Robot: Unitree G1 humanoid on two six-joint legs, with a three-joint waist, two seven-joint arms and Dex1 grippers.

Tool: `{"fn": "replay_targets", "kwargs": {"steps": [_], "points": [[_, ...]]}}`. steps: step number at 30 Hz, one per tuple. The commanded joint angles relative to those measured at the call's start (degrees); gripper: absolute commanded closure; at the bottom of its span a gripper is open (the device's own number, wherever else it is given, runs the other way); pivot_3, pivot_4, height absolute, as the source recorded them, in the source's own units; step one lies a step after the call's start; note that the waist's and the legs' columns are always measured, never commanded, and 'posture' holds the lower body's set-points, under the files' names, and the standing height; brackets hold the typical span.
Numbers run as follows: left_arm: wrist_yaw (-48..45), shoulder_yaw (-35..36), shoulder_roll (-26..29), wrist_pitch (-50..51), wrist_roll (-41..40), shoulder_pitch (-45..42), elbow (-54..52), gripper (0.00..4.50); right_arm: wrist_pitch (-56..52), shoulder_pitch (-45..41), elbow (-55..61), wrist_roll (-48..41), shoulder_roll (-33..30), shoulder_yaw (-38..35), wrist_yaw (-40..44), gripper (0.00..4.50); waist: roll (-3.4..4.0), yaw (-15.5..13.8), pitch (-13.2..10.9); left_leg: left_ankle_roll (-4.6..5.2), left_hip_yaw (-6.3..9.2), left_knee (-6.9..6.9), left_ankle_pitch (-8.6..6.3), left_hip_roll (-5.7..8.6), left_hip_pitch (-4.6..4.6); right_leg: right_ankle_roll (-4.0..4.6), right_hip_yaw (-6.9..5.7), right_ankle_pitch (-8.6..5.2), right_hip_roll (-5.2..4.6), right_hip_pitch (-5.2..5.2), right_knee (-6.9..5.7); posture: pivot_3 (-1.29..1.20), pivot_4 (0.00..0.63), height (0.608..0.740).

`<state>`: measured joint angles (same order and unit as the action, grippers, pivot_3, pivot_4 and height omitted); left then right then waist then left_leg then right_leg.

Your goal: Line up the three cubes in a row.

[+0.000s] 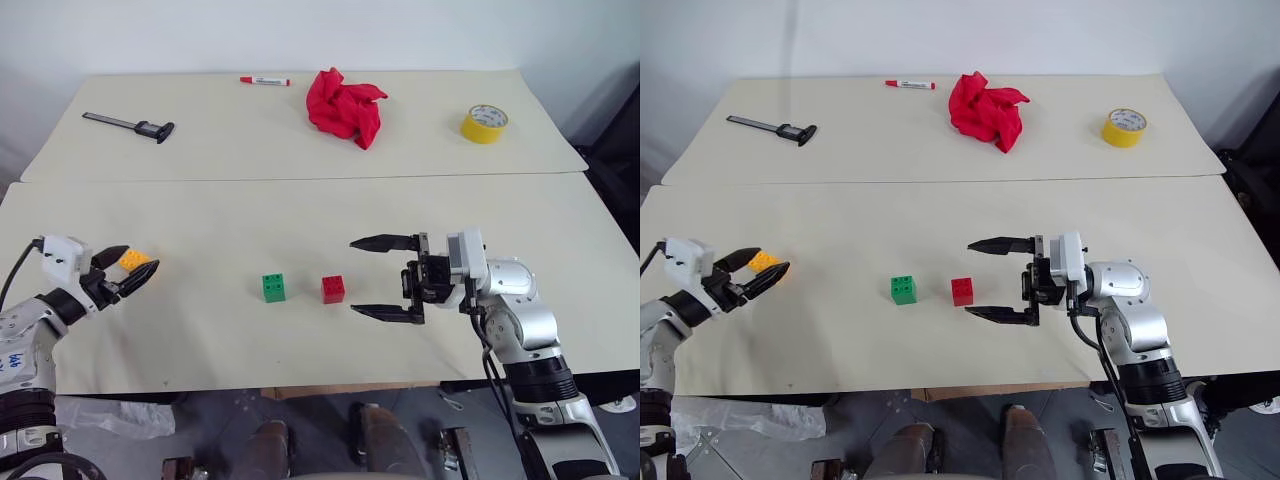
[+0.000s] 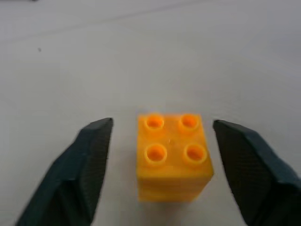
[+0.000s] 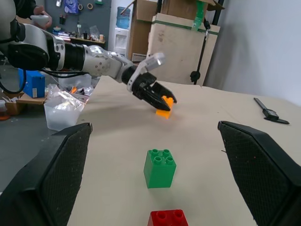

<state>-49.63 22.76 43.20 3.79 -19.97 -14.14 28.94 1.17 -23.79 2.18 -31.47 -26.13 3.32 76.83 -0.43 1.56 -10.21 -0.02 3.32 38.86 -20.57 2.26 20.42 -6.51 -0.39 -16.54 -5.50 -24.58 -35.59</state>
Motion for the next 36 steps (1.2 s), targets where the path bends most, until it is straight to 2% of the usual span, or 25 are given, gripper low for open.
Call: {"fn": "replay_targets", "kwargs": {"steps": [1,4,9,13,18,21,28,31,36], "points": [[-2.4,0.3,1.8,-1.5,0.0,1.1,0.5,2.17,0.2,0.6,3.0,-0.3,-0.7,-1.5,-1.4,0.0,0.0,-0.1,0.0,0.0,0.0,0.0,0.0,0.0,0.0,0.0,0.0,0.0,-0.01,0.01,0.0,0.0,0.15,0.74],[-4.8,0.9,3.0,-1.8,-1.0,1.3,0.0,3.02,0.5,1.1,3.4,-0.2,-1.0,-1.7,-2.1,0.0,0.0,-0.1,0.0,0.0,0.0,0.02,0.0,-0.01,0.0,0.0,0.0,0.0,-0.01,0.01,-0.01,0.0,0.15,0.74],[-14.1,-0.9,4.7,-3.1,-4.2,-1.7,-5.6,3.0,1.1,1.9,3.0,-0.2,-1.8,-2.2,-2.3,0.0,0.0,-0.7,0.0,0.01,0.01,0.04,0.0,0.0,0.02,0.0,0.01,0.0,-0.05,0.02,0.0,0.0,0.15,0.74],[-24.8,-7.0,5.3,-6.9,-2.9,-5.5,-7.2,3.0,1.5,2.0,1.6,-0.1,-2.8,-2.9,-1.3,0.0,0.0,-1.3,0.0,0.02,0.03,0.12,-0.01,0.02,0.06,0.0,-0.02,0.0,-0.05,0.03,0.01,0.0,0.15,0.74],[-36.1,-16.4,4.1,-17.6,2.5,-11.4,0.8,3.0,2.6,1.2,-0.7,0.3,-3.9,-3.3,-0.1,0.0,0.06,-1.4,0.0,0.02,0.01,0.11,-0.01,0.04,0.06,0.0,-0.06,0.0,-0.03,0.03,0.02,0.0,0.15,0.74],[-38.2,-20.0,2.2,-23.9,6.1,-17.3,10.2,3.0,2.7,1.7,-0.4,0.4,-4.4,-3.6,-0.2,0.0,0.06,-1.3,0.0,0.02,-0.01,0.14,0.0,0.01,0.08,-0.01,-0.1,0.0,0.05,0.02,-0.01,0.0,0.15,0.74],[-39.6,-23.4,0.2,-33.0,10.2,-25.8,25.6,3.0,2.3,4.4,1.7,0.3,-6.0,-5.0,-1.6,0.0,0.05,-1.4,0.0,0.07,-0.07,0.18,0.0,0.06,0.15,-0.02,-0.24,0.01,0.13,-0.06,-0.06,0.0,0.15,0.74],[-41.6,-24.2,-0.2,-34.0,10.4,-27.6,28.4,3.0,2.3,6.2,2.8,0.4,-6.2,-5.3,-2.0,0.0,0.05,-1.5,0.0,0.13,-0.07,0.22,0.0,0.11,0.17,-0.05,-0.3,0.02,0.12,-0.05,-0.08,0.0,0.15,0.74],[-42.9,-28.3,0.7,-29.8,8.8,-27.2,27.4,3.0,2.1,7.1,2.7,0.5,-6.3,-5.0,-2.2,0.0,0.05,-1.5,0.0,0.18,-0.08,0.26,0.03,0.16,0.17,-0.08,-0.28,0.04,0.07,-0.04,-0.15,0.0,0.15,0.74]]}}
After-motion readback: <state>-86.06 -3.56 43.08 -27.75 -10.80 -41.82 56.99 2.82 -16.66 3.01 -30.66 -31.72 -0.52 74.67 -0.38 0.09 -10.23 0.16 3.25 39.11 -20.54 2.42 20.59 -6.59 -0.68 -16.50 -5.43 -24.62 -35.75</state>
